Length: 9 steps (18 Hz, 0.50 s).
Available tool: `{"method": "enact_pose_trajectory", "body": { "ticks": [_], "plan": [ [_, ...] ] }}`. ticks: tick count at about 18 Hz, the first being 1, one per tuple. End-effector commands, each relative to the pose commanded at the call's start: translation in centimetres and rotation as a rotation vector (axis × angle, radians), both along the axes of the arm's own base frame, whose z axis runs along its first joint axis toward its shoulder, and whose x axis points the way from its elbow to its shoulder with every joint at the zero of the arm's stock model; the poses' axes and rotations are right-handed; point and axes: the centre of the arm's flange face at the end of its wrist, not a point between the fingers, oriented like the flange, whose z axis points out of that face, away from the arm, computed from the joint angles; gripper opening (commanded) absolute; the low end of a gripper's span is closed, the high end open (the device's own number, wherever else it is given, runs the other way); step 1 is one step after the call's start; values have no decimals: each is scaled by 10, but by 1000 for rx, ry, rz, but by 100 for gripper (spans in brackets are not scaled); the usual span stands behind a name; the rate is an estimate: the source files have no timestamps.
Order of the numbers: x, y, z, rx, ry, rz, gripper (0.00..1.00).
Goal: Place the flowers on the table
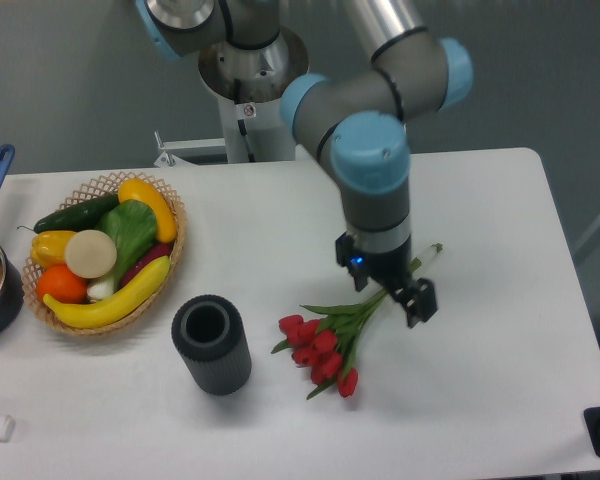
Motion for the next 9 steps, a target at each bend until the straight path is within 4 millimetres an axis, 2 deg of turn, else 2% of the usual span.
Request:
{"method": "enact_pose_trajectory", "body": {
  "ticks": [4, 9],
  "plan": [
    [-7, -24, 24, -68, -67, -67, 100],
    [-20, -82, 49, -94, -154, -224, 100]
  ]
}}
